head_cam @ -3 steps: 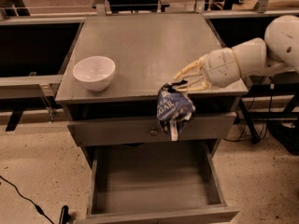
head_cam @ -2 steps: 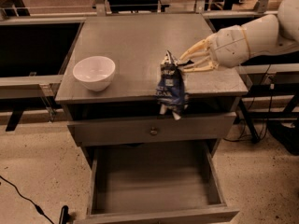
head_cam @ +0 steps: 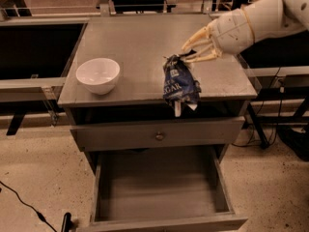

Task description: Pick blue chip bag from middle drawer and place on counter

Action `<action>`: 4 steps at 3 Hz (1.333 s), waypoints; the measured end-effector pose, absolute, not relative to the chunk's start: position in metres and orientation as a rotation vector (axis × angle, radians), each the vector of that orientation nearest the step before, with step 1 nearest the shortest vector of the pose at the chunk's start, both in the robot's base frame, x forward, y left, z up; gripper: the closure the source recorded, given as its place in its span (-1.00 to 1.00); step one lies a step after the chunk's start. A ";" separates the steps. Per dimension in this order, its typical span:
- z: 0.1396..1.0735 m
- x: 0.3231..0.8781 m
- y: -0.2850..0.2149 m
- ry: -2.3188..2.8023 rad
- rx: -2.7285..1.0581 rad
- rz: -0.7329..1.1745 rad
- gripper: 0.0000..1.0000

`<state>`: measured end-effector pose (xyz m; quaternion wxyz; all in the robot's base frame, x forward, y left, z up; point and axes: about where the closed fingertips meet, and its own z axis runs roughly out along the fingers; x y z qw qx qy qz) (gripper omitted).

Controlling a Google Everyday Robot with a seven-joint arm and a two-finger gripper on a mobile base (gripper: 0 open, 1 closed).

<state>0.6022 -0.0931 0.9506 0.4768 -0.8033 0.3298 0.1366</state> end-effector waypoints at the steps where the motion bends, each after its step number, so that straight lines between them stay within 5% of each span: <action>1: 0.990 0.626 -0.089 0.747 -2.003 0.218 1.00; 4: 0.987 0.687 -0.133 1.038 -1.572 0.099 1.00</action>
Offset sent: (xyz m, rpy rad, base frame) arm 0.0976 -0.0339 0.1105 0.1012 -0.2650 -0.2580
